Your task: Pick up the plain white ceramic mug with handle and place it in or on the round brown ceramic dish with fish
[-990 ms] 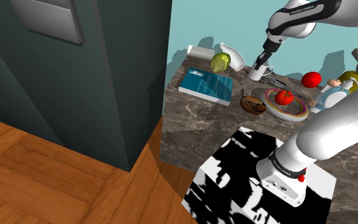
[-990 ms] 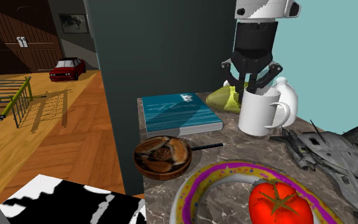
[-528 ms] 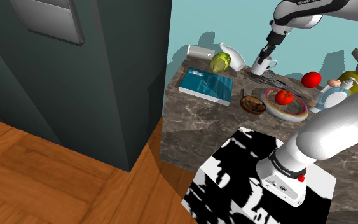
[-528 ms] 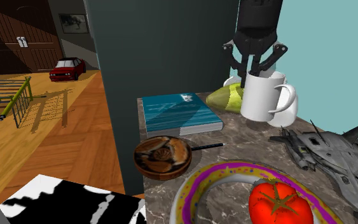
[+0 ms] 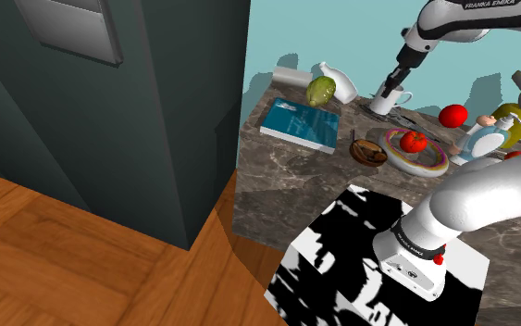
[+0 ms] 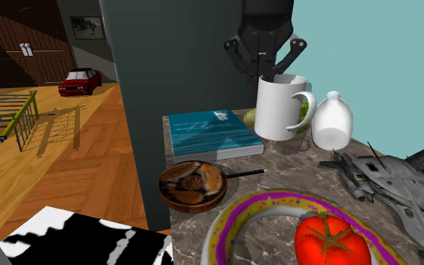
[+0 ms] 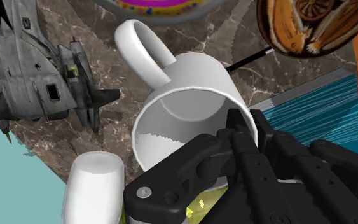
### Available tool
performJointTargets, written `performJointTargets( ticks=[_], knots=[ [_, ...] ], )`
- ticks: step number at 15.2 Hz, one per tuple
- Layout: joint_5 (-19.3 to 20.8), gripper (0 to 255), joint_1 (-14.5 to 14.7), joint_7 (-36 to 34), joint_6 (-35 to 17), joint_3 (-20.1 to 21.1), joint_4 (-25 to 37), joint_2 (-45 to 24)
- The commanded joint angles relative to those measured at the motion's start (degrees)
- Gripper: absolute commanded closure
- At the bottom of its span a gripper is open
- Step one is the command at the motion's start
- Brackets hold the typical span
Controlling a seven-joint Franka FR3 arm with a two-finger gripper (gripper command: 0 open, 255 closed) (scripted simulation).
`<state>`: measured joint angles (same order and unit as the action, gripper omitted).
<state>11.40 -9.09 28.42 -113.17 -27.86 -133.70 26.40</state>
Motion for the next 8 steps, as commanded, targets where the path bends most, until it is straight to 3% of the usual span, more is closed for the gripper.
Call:
performJointTargets(
  ticks=[1,8],
  knots=[
    [1.12,255,-0.75,-2.31,1.42,2.16,-3.25,4.6],
    [1.37,255,-2.9,-8.61,8.81,9.85,-13.1,20.99]
  ],
)
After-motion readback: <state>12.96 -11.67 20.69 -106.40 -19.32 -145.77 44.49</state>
